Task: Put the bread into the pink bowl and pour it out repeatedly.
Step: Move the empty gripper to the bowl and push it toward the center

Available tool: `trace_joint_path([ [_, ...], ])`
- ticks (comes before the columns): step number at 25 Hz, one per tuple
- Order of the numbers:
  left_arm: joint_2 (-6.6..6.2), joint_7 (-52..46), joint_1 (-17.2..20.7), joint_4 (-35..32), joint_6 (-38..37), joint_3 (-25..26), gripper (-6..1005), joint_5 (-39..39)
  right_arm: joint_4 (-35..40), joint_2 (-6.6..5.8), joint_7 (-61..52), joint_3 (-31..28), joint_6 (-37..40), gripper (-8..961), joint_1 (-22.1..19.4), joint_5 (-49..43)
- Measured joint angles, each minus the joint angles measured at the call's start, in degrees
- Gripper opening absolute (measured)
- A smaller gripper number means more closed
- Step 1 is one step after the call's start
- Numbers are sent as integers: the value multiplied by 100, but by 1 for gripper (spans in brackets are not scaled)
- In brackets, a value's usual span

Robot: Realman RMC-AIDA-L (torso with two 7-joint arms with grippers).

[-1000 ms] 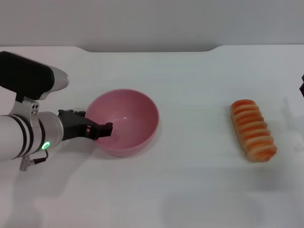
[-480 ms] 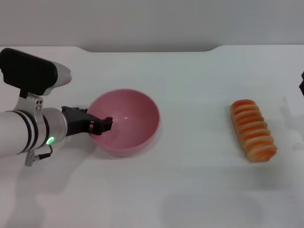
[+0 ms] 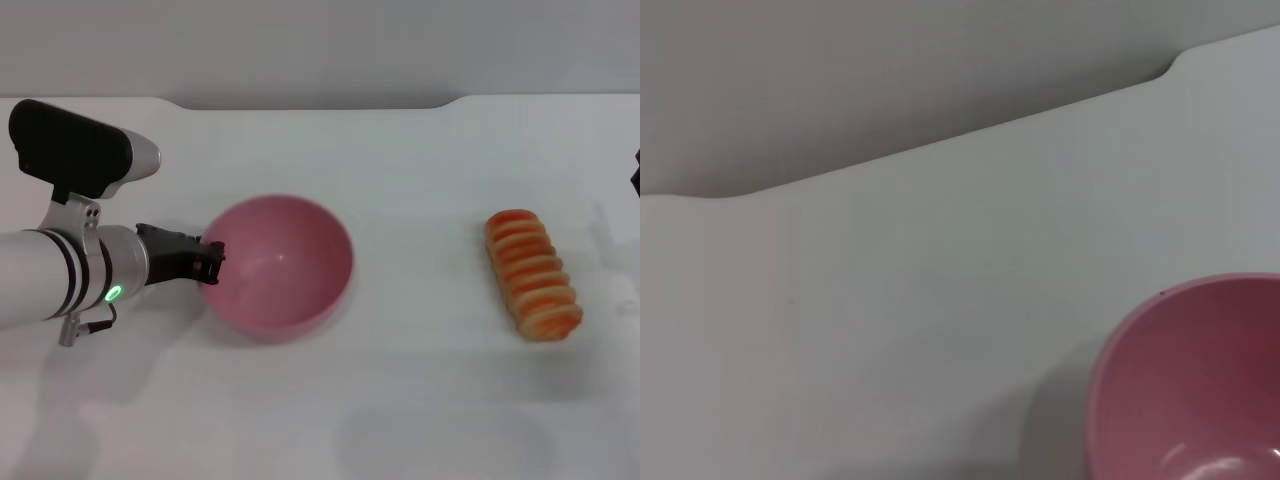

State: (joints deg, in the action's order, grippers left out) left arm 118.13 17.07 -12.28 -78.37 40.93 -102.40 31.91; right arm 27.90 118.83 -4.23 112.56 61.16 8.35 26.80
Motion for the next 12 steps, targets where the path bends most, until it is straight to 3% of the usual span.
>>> trace_joint_path([
  [8,-4,-204,-3,0,19,55,48,13,16,0,2,15,2,665,0,-6],
  [12,-13,-402,0,-42,98,153,48,9,47,0,1,23,-4,665,-1,-8],
])
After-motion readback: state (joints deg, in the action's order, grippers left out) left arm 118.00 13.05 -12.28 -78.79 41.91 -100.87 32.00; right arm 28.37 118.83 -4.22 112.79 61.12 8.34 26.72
